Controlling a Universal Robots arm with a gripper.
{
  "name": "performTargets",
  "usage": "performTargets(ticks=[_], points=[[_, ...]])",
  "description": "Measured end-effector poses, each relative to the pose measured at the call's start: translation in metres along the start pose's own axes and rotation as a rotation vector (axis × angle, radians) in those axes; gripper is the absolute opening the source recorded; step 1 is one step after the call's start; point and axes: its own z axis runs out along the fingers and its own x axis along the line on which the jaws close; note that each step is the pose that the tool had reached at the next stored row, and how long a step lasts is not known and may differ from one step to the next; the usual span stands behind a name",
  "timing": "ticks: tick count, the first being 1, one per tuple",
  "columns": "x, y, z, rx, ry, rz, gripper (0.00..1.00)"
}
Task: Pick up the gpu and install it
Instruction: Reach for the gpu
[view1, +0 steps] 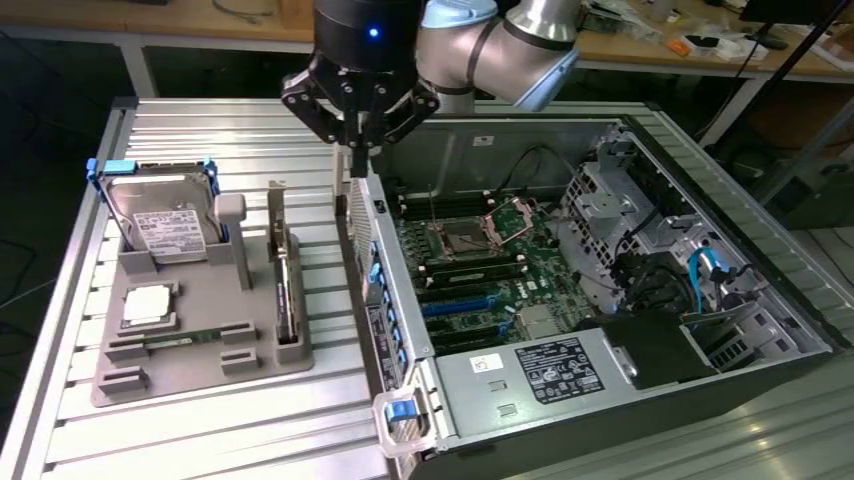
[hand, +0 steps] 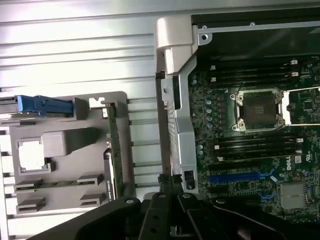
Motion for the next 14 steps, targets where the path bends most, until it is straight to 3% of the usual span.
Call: performTargets(ticks=[10, 14], points=[[0.054, -0.0041, 0.0001, -0.0023, 0.0002, 0.000, 0.11], [0.066, -0.0051, 0.0008, -0.0025, 0.0007, -0.009, 0.11]])
